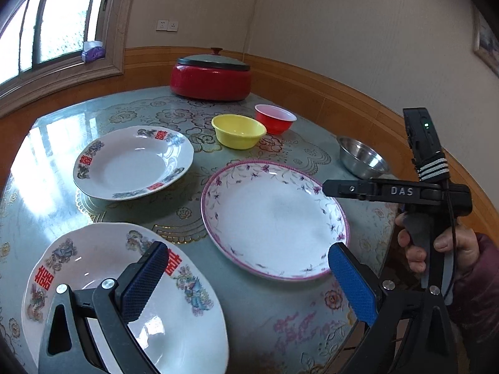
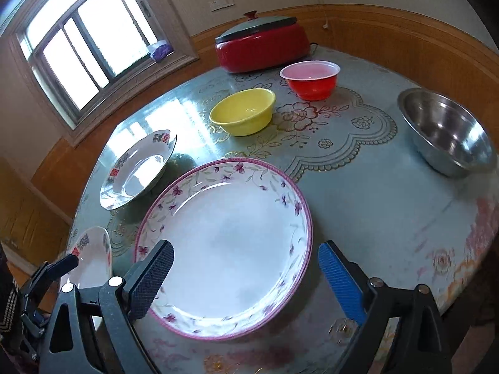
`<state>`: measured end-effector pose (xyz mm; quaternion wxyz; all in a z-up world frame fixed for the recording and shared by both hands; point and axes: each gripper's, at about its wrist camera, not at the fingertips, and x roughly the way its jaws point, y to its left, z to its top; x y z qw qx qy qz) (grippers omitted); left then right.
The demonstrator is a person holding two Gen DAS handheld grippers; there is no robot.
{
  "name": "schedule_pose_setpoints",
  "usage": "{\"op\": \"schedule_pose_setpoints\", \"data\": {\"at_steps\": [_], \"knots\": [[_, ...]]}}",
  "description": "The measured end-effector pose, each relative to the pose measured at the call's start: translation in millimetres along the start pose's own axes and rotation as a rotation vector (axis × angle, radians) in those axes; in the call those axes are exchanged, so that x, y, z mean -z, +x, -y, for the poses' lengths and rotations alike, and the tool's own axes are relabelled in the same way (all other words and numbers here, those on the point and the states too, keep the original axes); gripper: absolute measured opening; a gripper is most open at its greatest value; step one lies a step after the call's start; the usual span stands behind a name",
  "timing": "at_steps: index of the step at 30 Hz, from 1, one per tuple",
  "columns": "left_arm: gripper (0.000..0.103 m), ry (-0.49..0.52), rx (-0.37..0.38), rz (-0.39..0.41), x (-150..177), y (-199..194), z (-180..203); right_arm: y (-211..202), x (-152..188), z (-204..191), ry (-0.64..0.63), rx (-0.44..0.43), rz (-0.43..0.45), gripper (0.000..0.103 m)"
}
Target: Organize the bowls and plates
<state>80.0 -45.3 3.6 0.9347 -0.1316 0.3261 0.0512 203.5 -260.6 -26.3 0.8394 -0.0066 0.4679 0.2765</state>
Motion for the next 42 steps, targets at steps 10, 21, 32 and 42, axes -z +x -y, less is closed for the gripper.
{"op": "schedule_pose_setpoints", "data": {"at_steps": [10, 21, 32, 42], "knots": [[0.103, -0.113, -0.172, -0.068, 3, 28, 31, 63, -42, 26, -0.234, -0.081, -0.161, 0.039], [0.076, -0.151, -0.199, -0.181, 18, 42, 45, 67, -39, 25, -0.459, -0.065, -0.223, 0.019], [0.052, -0.106, -0.117, -0.177, 8, 59, 44, 42, -26, 49, -0.426, 0.041, -0.216, 0.019], [0.052, -0.223, -0.254, -0.185, -5, 96, 35, 43, -39, 76, -0.403, -0.066, -0.241, 0.021]]}}
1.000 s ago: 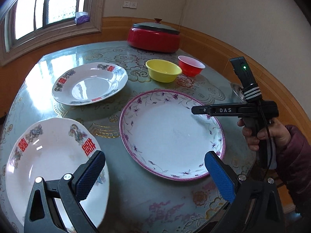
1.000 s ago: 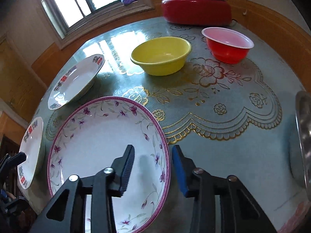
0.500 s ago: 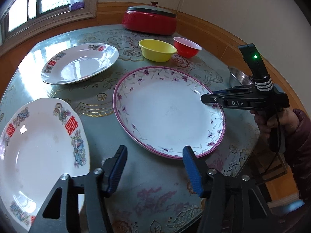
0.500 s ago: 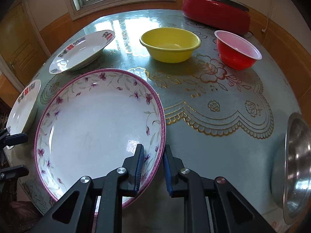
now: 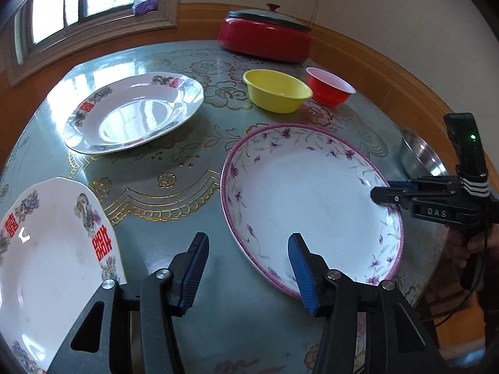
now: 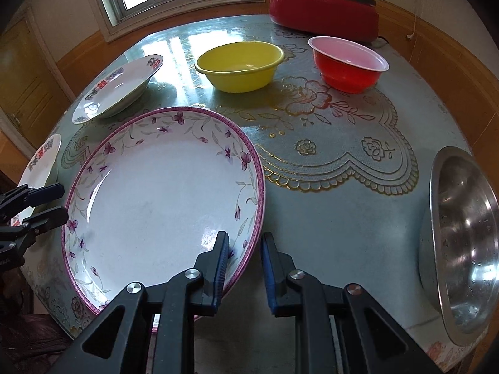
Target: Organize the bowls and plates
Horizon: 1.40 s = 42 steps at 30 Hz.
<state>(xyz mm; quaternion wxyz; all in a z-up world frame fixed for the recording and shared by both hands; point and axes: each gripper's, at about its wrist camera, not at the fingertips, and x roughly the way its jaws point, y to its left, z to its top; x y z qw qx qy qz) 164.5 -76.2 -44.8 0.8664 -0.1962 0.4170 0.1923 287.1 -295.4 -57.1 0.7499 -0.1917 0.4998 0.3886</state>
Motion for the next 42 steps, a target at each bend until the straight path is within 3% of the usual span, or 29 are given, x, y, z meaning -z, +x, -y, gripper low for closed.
{"op": "schedule_pose_setpoints", "data": {"at_steps": [2, 4, 6, 7, 10, 23, 28, 32, 42], "knots": [[0.052, -0.041, -0.022, 0.001, -3, 9, 2, 2, -4, 3, -0.027, -0.020, -0.003, 0.022], [0.038, -0.061, -0.050, -0.004, -5, 17, 8, 4, -8, 2, -0.071, -0.022, 0.005, 0.022], [0.033, -0.072, -0.111, 0.008, -3, 20, 13, 7, -12, 1, -0.100, -0.032, 0.011, 0.022], [0.025, -0.084, -0.142, 0.018, -2, 20, 14, 10, -13, -1, -0.120, -0.041, 0.016, 0.022], [0.016, -0.148, -0.175, 0.040, 7, 13, 11, 14, -19, -8, -0.180, -0.028, 0.033, 0.024], [0.022, -0.290, -0.207, 0.126, 69, -33, 28, 32, -43, -42, -0.357, -0.137, -0.010, 0.030], [0.031, -0.293, -0.228, 0.117, 70, -31, 30, 31, -40, -38, -0.336, -0.155, -0.013, 0.030], [0.029, -0.251, -0.237, 0.086, 63, -19, 33, 27, -31, -31, -0.312, -0.175, 0.002, 0.028], [0.027, -0.228, -0.315, 0.082, 46, -8, 29, 35, -43, -39, -0.267, -0.107, 0.081, 0.023]]}}
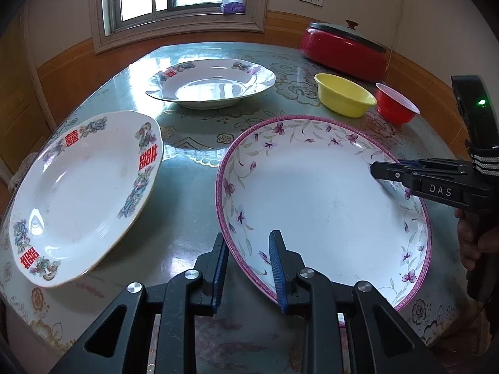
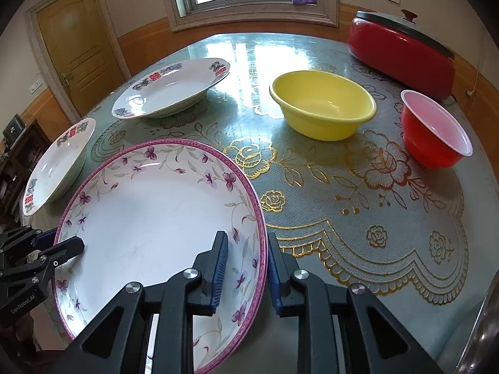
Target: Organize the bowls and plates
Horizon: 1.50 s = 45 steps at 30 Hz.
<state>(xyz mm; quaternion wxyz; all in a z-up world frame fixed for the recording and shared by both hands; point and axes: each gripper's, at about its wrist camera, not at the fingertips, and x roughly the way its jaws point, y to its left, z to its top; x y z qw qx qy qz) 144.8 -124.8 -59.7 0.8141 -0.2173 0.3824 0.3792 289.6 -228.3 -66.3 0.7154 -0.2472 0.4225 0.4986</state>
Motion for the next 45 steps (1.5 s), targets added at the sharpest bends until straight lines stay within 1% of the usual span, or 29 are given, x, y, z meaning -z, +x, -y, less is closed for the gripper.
{"op": "schedule_pose_setpoints", "data": {"at_steps": [2, 4, 5, 8, 9, 12, 16, 19, 20, 22, 25, 27, 30, 32, 34, 36, 38, 40, 42, 43, 44, 45], "knots": [[0.027, 0.012, 0.019, 0.007, 4, -3, 2, -1, 0, 3, 0.002, -0.003, -0.001, 0.023], [0.028, 0.006, 0.021, 0.006, 5, -4, 1, 0, 0, 4, 0.008, -0.019, -0.004, 0.023], [0.028, 0.013, 0.004, 0.005, 5, -4, 2, 1, -1, 3, 0.004, -0.016, 0.000, 0.023], [0.028, 0.073, -0.106, 0.024, 2, -2, 14, 4, -7, -2, -0.014, 0.021, 0.008, 0.024], [0.028, 0.079, -0.119, 0.024, 0, 0, 15, 6, -7, -3, -0.010, 0.027, 0.013, 0.024], [0.026, 0.052, -0.089, 0.021, -5, 2, 10, 8, -11, 4, 0.019, 0.032, 0.016, 0.024], [0.024, 0.097, -0.115, 0.064, -2, -9, 13, 9, -15, -2, 0.018, 0.073, 0.006, 0.025], [0.024, 0.106, -0.076, 0.110, -3, -22, 8, 10, -16, -8, 0.026, 0.116, 0.001, 0.028], [0.024, 0.106, -0.068, 0.117, -4, -25, 4, 11, -17, -9, 0.041, 0.123, -0.004, 0.030], [0.024, 0.100, -0.043, 0.138, -5, -33, -4, 13, -20, -8, 0.081, 0.146, -0.012, 0.031], [0.024, 0.084, 0.007, 0.169, -8, -46, -20, 2, -24, -10, 0.152, 0.199, 0.038, 0.032], [0.026, 0.065, 0.041, 0.189, -10, -56, -33, -7, -28, -15, 0.198, 0.209, 0.072, 0.034], [0.029, 0.029, 0.099, 0.223, -11, -68, -56, -19, -34, -30, 0.212, 0.174, 0.128, 0.034], [0.031, 0.033, 0.103, 0.237, -11, -74, -68, -25, -37, -47, 0.172, 0.138, 0.160, 0.035], [0.038, 0.029, 0.113, 0.247, -11, -79, -80, -25, -39, -67, 0.144, 0.038, 0.154, 0.035], [0.039, 0.014, 0.129, 0.247, -11, -82, -95, -20, -40, -88, 0.123, -0.084, 0.133, 0.035], [0.042, -0.002, 0.125, 0.261, -13, -87, -112, -16, -41, -109, 0.111, -0.199, 0.117, 0.037], [0.043, -0.014, 0.107, 0.274, -16, -92, -128, -10, -43, -131, 0.097, -0.295, 0.095, 0.039], [0.050, -0.041, 0.100, 0.287, -18, -95, -147, -2, -45, -152, 0.095, -0.397, 0.071, 0.041], [0.054, -0.055, 0.097, 0.287, -20, -96, -157, 4, -48, -161, 0.099, -0.434, 0.049, 0.041], [0.055, -0.070, 0.098, 0.284, -21, -96, -168, 10, -50, -169, 0.099, -0.451, 0.035, 0.042], [0.058, -0.096, 0.098, 0.285, -22, -96, -180, 16, -52, -176, 0.102, -0.446, 0.031, 0.042]]}}
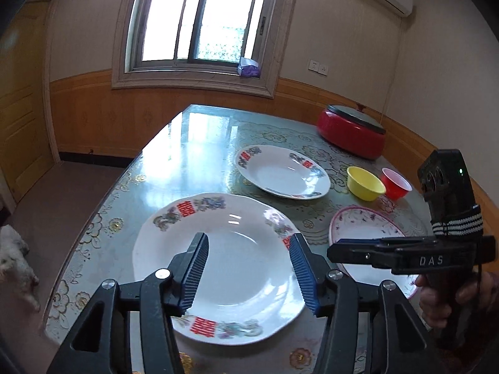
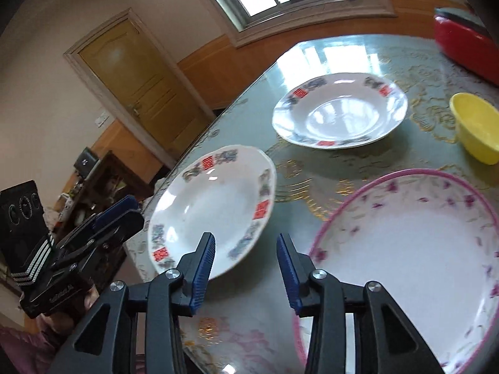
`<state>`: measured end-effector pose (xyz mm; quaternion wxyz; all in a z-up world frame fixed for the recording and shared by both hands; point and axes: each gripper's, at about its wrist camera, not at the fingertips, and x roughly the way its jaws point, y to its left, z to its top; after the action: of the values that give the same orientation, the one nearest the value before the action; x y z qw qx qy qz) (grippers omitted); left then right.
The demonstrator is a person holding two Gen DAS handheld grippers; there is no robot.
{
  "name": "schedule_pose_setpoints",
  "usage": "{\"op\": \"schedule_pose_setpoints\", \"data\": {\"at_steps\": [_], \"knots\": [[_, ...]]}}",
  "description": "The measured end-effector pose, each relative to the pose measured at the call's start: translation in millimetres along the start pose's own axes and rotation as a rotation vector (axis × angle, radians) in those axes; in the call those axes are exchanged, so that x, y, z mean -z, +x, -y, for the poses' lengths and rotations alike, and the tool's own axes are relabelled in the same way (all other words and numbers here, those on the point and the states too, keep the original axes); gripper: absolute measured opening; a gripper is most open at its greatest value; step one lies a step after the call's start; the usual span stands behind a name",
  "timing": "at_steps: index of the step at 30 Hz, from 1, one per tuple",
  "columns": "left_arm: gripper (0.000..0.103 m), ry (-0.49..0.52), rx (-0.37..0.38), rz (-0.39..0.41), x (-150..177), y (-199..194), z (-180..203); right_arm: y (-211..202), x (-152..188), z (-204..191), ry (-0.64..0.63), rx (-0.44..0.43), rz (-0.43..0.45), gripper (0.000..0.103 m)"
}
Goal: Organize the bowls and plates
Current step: 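Grasp the rim of the large double-happiness plate with both grippers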
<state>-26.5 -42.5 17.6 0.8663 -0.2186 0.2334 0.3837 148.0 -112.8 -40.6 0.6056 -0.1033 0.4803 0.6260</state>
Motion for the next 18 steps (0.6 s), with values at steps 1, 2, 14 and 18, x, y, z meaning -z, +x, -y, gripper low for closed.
{"op": "schedule_pose_setpoints", "data": {"at_steps": [1, 2, 14, 18], "knots": [[0.058, -0.023, 0.001, -0.005, -2, 0, -12, 4, 2, -4, 0.005, 0.007, 0.001, 0.042], [0.058, -0.042, 0.009, -0.012, -3, 1, -24, 10, 0, -6, 0.013, 0.008, -0.006, 0.042], [0.056, -0.065, 0.036, -0.113, -4, 49, -116, 48, -4, -2, 0.046, 0.177, -0.042, 0.043], [0.050, -0.043, 0.092, -0.164, -2, 73, -120, 62, -7, -8, 0.024, 0.181, -0.043, 0.047]]}}
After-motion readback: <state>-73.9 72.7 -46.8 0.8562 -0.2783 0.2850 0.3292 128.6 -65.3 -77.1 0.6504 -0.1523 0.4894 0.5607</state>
